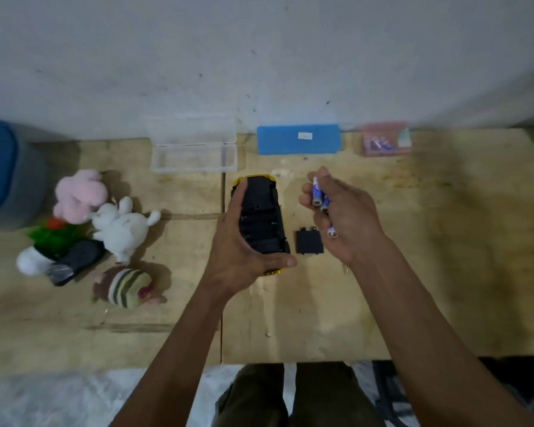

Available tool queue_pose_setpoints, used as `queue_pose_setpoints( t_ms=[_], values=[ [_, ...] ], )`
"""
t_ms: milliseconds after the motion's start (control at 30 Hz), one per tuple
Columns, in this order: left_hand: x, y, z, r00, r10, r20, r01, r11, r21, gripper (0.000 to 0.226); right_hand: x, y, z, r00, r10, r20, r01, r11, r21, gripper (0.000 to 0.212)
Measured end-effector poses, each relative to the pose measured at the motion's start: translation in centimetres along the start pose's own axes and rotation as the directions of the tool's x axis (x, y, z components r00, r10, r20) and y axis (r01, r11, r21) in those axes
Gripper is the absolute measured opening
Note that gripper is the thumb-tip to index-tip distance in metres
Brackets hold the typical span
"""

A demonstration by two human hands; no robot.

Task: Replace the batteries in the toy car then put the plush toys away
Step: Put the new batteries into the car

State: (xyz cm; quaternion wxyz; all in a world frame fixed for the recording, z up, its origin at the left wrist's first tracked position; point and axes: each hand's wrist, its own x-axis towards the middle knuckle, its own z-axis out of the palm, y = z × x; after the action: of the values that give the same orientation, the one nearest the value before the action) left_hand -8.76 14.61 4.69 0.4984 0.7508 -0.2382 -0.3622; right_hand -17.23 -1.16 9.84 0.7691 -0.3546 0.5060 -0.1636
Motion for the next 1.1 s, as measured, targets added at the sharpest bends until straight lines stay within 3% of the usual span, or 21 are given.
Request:
queue_pose_setpoints(
  t_ms=[333, 467, 767, 900, 1100],
  values=[
    [-5.1, 6.3, -1.9, 0.996, 0.061, 0.061, -0.056, 0.996, -0.074, 0.141, -8.0, -1.3, 5.0, 0.981, -0.194, 0.020, 0.190, 0.933, -0.305, 0.030],
    [-6.4, 6.5, -2.0, 0.998, 0.046, 0.039, -0.040, 0.991, -0.129, 0.143, -8.2, -0.3, 5.2, 0.932, -0.361, 0.035, 0.334, 0.817, -0.471, 0.024],
    [-8.2, 6.0, -2.5, 1.000, 0.001, 0.007, 0.000, 0.986, -0.169, 0.144, -9.0, 0.7, 5.7, 0.875, -0.468, 0.126, 0.445, 0.675, -0.588, 0.020],
    [-8.3, 5.9, -2.9, 1.000, 0.004, -0.011, -0.007, 0.977, -0.213, 0.128, -9.1, 0.9, 5.5, 0.835, -0.503, 0.222, 0.512, 0.564, -0.648, 0.024],
    [-8.1, 6.1, -3.3, 1.000, -0.023, -0.015, 0.015, 0.933, -0.360, 0.131, -8.9, 1.1, 5.0, 0.740, -0.586, 0.330, 0.603, 0.361, -0.711, 0.022]
  ],
)
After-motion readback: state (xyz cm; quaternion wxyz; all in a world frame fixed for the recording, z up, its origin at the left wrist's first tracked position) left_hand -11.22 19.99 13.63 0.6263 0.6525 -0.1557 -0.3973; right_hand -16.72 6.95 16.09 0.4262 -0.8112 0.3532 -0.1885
